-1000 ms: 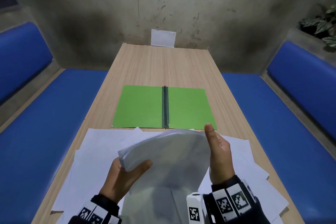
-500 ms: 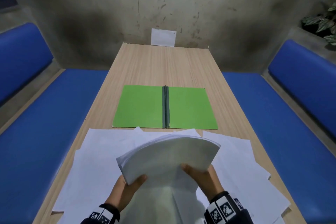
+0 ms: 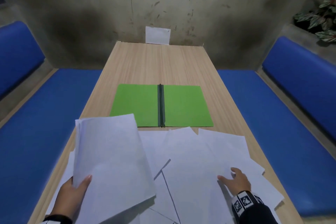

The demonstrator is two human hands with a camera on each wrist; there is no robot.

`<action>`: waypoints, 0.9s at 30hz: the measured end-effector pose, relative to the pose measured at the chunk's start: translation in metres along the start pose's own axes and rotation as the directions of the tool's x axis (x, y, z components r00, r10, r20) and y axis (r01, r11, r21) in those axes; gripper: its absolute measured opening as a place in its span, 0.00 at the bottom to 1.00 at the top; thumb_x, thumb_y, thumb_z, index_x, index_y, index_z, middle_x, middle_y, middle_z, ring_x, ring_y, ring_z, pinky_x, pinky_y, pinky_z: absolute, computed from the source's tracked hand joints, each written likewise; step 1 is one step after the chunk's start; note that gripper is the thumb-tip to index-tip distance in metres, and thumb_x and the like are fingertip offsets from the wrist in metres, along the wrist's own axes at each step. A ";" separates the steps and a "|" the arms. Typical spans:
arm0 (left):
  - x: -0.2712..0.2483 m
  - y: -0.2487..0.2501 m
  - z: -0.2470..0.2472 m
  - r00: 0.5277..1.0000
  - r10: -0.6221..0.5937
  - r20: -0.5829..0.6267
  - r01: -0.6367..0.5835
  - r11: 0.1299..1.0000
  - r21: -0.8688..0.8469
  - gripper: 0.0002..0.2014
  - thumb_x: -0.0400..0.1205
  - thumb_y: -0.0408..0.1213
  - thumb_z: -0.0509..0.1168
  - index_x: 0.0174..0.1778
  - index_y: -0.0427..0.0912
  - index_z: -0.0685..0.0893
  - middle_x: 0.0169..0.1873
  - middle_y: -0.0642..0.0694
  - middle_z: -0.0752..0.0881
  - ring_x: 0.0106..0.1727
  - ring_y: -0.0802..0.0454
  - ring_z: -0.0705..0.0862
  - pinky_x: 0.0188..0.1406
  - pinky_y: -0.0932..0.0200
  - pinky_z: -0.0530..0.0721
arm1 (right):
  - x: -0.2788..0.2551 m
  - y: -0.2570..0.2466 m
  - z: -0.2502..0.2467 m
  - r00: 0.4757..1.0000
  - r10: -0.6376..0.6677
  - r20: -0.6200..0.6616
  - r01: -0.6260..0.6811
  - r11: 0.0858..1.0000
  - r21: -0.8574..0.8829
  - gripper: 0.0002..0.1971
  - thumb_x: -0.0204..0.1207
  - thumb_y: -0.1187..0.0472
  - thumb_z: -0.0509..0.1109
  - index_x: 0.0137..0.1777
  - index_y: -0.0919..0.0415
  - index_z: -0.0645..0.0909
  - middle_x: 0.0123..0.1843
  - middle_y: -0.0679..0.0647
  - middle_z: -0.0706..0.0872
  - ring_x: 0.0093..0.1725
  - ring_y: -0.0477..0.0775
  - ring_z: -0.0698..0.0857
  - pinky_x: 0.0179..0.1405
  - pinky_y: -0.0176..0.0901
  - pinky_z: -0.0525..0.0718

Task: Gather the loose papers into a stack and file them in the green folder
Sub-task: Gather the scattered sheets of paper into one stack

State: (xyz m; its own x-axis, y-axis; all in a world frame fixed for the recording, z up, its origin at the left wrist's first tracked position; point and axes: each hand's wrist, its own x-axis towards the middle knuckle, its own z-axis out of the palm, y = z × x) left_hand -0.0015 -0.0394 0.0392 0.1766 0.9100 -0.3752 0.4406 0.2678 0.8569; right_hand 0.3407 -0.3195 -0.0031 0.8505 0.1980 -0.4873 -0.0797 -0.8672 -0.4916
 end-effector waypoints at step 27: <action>0.043 -0.030 0.012 0.987 -0.070 0.141 -0.042 0.746 0.665 0.36 0.69 0.46 0.72 0.72 0.38 0.70 0.72 0.45 0.73 0.74 0.43 0.67 0.70 0.47 0.71 | 0.006 0.006 -0.053 0.990 0.009 -0.143 -0.012 1.000 -0.021 0.23 0.72 0.70 0.67 0.67 0.62 0.71 0.60 0.67 0.82 0.54 0.65 0.82 0.51 0.47 0.77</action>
State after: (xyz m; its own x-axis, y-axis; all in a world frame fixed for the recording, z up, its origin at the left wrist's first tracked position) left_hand 0.0030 -0.0121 -0.0068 0.2676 0.8350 -0.4807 0.9064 -0.0489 0.4196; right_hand 0.3729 -0.3479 0.0291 0.9155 0.1227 -0.3831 -0.0789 -0.8791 -0.4700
